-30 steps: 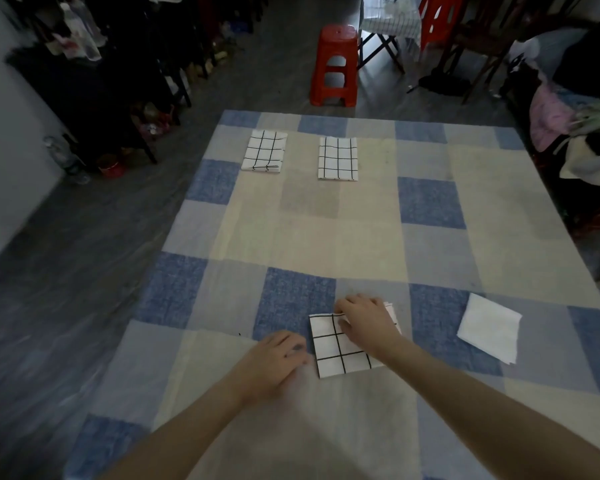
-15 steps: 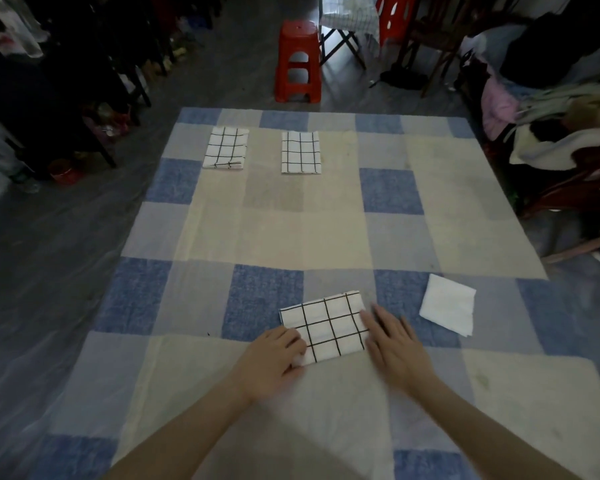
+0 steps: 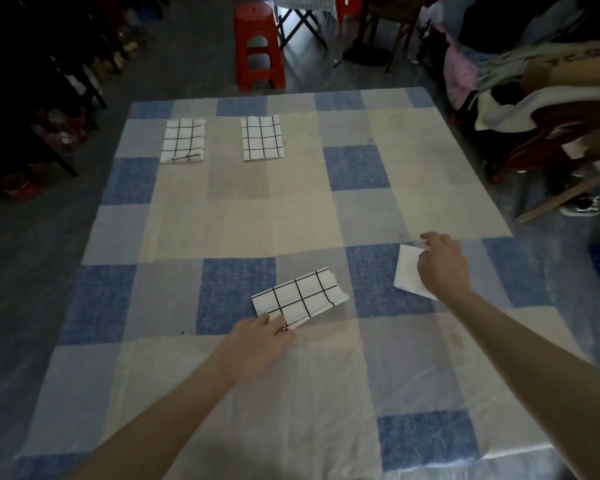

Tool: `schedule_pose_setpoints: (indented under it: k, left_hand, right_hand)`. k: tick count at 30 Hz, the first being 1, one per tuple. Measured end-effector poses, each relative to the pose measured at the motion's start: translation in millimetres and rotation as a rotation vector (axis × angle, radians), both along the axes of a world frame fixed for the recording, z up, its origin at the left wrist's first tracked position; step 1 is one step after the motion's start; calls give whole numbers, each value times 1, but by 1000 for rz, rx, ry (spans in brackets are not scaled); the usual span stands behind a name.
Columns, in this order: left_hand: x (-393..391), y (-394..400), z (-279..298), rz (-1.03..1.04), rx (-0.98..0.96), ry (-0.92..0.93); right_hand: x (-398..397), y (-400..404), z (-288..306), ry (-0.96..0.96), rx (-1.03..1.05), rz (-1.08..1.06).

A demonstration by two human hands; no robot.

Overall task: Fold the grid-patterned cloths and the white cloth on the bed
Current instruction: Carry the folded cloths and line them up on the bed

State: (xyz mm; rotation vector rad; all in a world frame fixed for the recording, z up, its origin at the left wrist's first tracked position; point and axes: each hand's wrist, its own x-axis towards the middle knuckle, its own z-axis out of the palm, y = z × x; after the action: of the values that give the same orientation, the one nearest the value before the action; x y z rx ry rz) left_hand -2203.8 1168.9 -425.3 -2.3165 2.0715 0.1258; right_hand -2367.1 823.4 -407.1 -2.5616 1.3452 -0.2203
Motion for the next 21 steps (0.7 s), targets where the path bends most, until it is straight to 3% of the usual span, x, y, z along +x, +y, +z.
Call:
schedule_pose_setpoints:
  k: [3, 5, 9, 14, 21]
  left_hand:
    - [4, -1, -1, 22, -67, -8]
    - [5, 0, -2, 52, -152, -10]
    - [-3, -8, 10, 104, -294, 26]
    - [-27, -57, 44, 188, -551, 161]
    - [-113, -179, 94, 70, -586, 327]
  right_hand:
    - [2, -17, -1, 326, 152, -19]
    - [1, -23, -2, 398, 167, -32]
    - [2, -26, 3, 343, 141, -68]
    - [-24, -26, 27, 142, 277, -66]
    - [-140, -41, 74, 9, 277, -17]
